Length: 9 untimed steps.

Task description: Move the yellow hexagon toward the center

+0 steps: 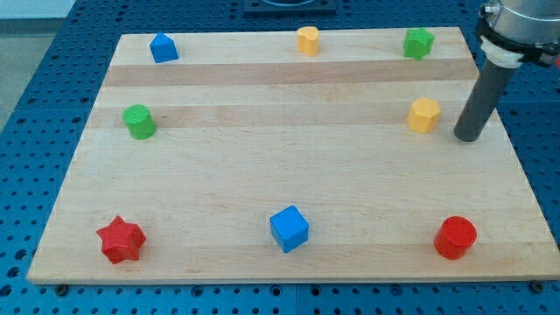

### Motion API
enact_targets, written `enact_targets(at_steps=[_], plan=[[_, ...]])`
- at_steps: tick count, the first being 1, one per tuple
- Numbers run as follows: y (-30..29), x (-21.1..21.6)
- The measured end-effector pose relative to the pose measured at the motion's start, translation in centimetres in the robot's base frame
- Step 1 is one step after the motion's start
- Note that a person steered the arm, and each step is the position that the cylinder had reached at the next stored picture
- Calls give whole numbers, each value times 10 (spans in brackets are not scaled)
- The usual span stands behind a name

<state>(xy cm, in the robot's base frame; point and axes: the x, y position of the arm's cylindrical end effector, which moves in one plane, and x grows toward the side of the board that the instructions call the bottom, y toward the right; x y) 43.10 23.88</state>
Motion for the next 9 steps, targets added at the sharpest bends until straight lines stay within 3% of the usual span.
enact_targets(at_steps=[1, 3, 5, 6, 8, 9], plan=[[0, -33], [0, -37], [-100, -36], [-119, -36], [-44, -36], [-42, -37]])
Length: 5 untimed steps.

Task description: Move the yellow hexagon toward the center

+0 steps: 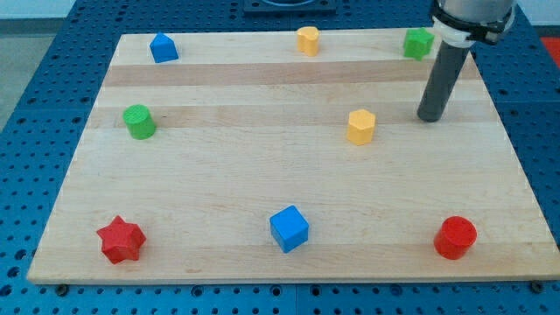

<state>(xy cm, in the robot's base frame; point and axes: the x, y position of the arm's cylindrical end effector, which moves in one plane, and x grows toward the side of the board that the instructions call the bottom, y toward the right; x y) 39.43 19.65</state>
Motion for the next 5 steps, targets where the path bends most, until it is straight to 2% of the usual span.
enact_targets(at_steps=[1, 3, 5], plan=[[-9, 26], [-28, 32], [-158, 32]])
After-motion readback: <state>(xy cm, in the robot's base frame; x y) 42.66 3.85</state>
